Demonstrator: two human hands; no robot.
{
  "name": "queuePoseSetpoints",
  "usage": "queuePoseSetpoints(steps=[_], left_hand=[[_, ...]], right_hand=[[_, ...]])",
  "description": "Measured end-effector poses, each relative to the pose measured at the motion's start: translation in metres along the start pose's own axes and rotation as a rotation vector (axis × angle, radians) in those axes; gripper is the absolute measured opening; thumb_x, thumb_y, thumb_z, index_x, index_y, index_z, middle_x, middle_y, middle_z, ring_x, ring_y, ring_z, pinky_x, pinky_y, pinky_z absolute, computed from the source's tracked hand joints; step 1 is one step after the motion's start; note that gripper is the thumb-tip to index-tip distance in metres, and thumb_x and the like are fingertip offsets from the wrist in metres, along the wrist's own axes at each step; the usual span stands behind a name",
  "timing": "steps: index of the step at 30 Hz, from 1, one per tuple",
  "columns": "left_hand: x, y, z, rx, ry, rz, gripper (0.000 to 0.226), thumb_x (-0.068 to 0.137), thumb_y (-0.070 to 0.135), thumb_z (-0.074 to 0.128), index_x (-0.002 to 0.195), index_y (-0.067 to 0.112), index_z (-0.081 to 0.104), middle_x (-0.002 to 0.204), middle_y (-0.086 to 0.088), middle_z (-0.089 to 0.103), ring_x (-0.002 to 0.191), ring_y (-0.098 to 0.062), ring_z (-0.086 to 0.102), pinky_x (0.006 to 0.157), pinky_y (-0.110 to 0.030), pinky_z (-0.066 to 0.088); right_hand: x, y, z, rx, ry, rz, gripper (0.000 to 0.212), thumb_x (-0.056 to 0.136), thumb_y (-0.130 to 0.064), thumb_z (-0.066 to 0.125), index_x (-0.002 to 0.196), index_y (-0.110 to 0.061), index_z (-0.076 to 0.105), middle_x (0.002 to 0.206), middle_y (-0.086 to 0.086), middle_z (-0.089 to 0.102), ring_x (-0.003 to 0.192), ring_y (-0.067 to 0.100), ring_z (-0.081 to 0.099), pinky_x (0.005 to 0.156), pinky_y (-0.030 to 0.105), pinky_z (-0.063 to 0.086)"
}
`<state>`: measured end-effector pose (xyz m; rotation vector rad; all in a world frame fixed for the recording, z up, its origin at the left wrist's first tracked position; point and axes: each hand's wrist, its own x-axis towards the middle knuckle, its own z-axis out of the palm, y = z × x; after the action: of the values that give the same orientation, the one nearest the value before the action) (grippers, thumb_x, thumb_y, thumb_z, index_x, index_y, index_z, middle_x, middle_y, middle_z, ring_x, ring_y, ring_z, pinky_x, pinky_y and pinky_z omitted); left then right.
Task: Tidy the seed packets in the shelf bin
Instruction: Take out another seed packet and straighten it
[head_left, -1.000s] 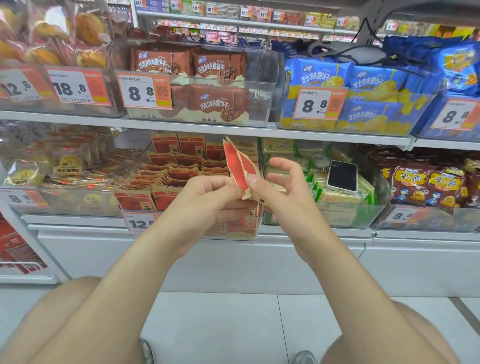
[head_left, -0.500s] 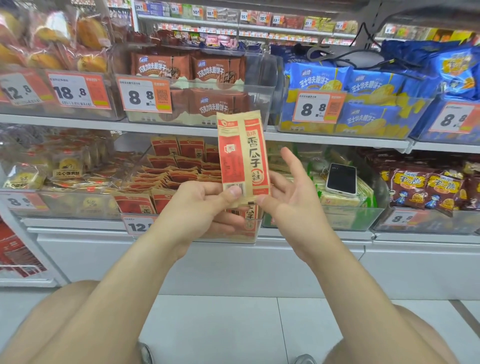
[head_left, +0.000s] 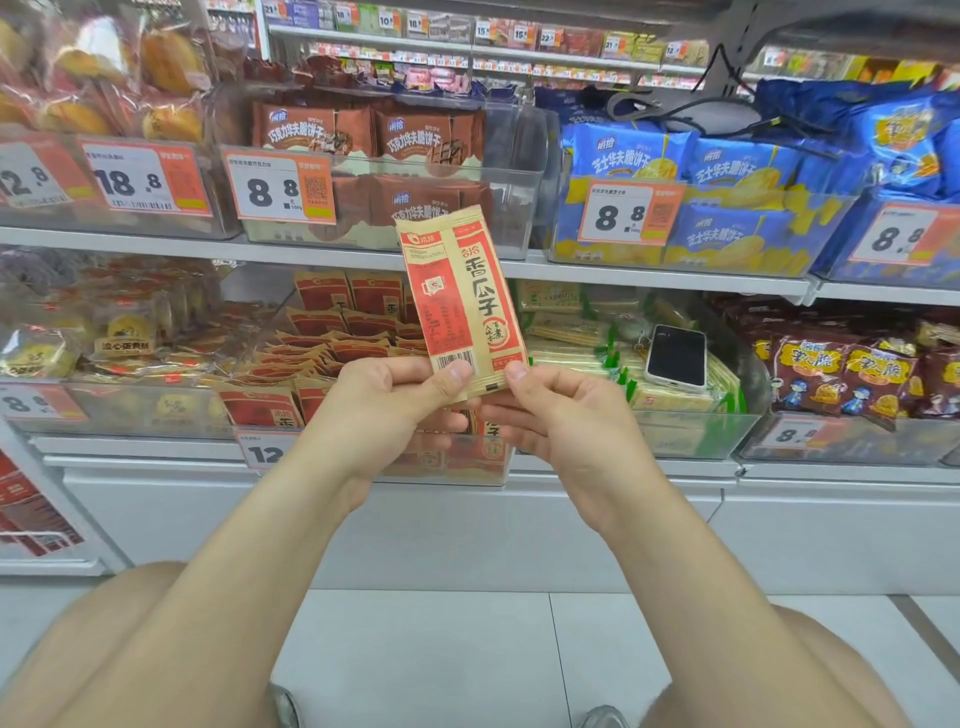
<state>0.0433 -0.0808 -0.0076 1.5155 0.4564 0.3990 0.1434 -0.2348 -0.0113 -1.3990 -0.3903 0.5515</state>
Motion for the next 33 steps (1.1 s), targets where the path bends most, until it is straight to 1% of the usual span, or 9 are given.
queuePoseSetpoints(steps=[4, 7, 9, 12, 15, 19, 22, 26, 33], left_hand=[[0.001, 0.002, 0.002, -0.09, -0.034, -0.039, 0.027, 0.102, 0.033, 0.071, 0.123, 0.017, 0.077, 0.114, 0.001, 0.083, 0.106, -0.017, 0.079, 0.086, -0.036, 0.064], [0.002, 0.004, 0.007, -0.261, 0.02, -0.105, 0.035, 0.111, 0.039, 0.055, 0.123, 0.013, 0.075, 0.113, -0.007, 0.083, 0.106, -0.024, 0.08, 0.086, -0.042, 0.063], [0.003, 0.004, 0.009, -0.298, 0.085, -0.14, 0.04, 0.114, 0.043, 0.047, 0.124, 0.014, 0.074, 0.111, -0.007, 0.083, 0.102, -0.027, 0.081, 0.086, -0.049, 0.064], [0.002, 0.003, 0.011, -0.273, 0.091, -0.185, 0.039, 0.116, 0.041, 0.042, 0.127, 0.019, 0.073, 0.11, -0.007, 0.083, 0.1, -0.028, 0.081, 0.091, -0.055, 0.063], [0.0, 0.001, 0.013, -0.137, 0.034, -0.188, 0.033, 0.114, 0.033, 0.048, 0.12, 0.019, 0.077, 0.108, -0.007, 0.083, 0.1, -0.028, 0.081, 0.099, -0.058, 0.06], [-0.005, 0.001, 0.021, -0.037, -0.041, -0.183, 0.03, 0.11, 0.033, 0.053, 0.116, 0.02, 0.079, 0.107, -0.007, 0.083, 0.104, -0.03, 0.078, 0.104, -0.056, 0.057], [-0.008, 0.0, 0.028, -0.059, -0.043, -0.098, 0.031, 0.113, 0.038, 0.051, 0.123, 0.025, 0.077, 0.111, -0.003, 0.083, 0.106, -0.026, 0.079, 0.102, -0.054, 0.059], [-0.008, -0.002, 0.03, -0.154, -0.022, -0.068, 0.031, 0.114, 0.036, 0.05, 0.125, 0.025, 0.077, 0.114, -0.003, 0.082, 0.105, -0.024, 0.08, 0.102, -0.055, 0.06], [-0.008, -0.001, 0.026, -0.249, -0.045, -0.085, 0.03, 0.114, 0.029, 0.05, 0.13, 0.019, 0.074, 0.115, -0.006, 0.082, 0.105, -0.024, 0.08, 0.091, -0.049, 0.063]], right_hand=[[0.003, -0.003, -0.002, -0.044, -0.013, -0.025, 0.015, 0.105, -0.014, 0.064, 0.104, 0.001, 0.068, 0.101, 0.009, 0.083, 0.092, 0.021, 0.08, 0.077, 0.031, 0.06], [-0.001, -0.009, -0.003, -0.122, -0.109, 0.013, 0.012, 0.102, -0.006, 0.059, 0.099, -0.003, 0.07, 0.098, 0.013, 0.082, 0.087, 0.024, 0.08, 0.073, 0.027, 0.059], [-0.003, -0.009, -0.004, -0.221, -0.187, 0.08, 0.018, 0.099, -0.004, 0.057, 0.105, 0.005, 0.072, 0.098, 0.014, 0.082, 0.094, 0.031, 0.081, 0.081, 0.032, 0.061], [-0.006, -0.007, -0.005, -0.49, -0.301, 0.15, 0.021, 0.101, -0.016, 0.061, 0.106, -0.004, 0.078, 0.096, 0.008, 0.083, 0.097, 0.026, 0.08, 0.088, 0.034, 0.06], [-0.005, -0.002, -0.003, -0.615, -0.173, -0.013, 0.023, 0.103, -0.046, 0.066, 0.11, -0.027, 0.075, 0.097, -0.008, 0.082, 0.084, 0.009, 0.079, 0.074, 0.027, 0.061], [0.005, 0.005, 0.001, -0.413, 0.136, -0.241, 0.033, 0.109, -0.045, 0.057, 0.105, -0.019, 0.077, 0.09, -0.003, 0.082, 0.083, 0.016, 0.079, 0.079, 0.048, 0.065], [0.004, 0.002, 0.003, -0.253, 0.169, -0.191, 0.033, 0.111, -0.035, 0.056, 0.101, -0.015, 0.079, 0.086, 0.002, 0.082, 0.077, 0.016, 0.078, 0.068, 0.037, 0.061], [0.001, -0.001, 0.004, -0.162, 0.107, -0.127, 0.038, 0.112, -0.038, 0.051, 0.104, -0.016, 0.08, 0.093, 0.006, 0.083, 0.081, 0.015, 0.078, 0.066, 0.025, 0.061], [0.001, -0.002, 0.007, -0.02, 0.091, -0.125, 0.041, 0.115, -0.033, 0.044, 0.105, -0.015, 0.08, 0.093, 0.006, 0.083, 0.082, 0.013, 0.079, 0.068, 0.019, 0.057]])
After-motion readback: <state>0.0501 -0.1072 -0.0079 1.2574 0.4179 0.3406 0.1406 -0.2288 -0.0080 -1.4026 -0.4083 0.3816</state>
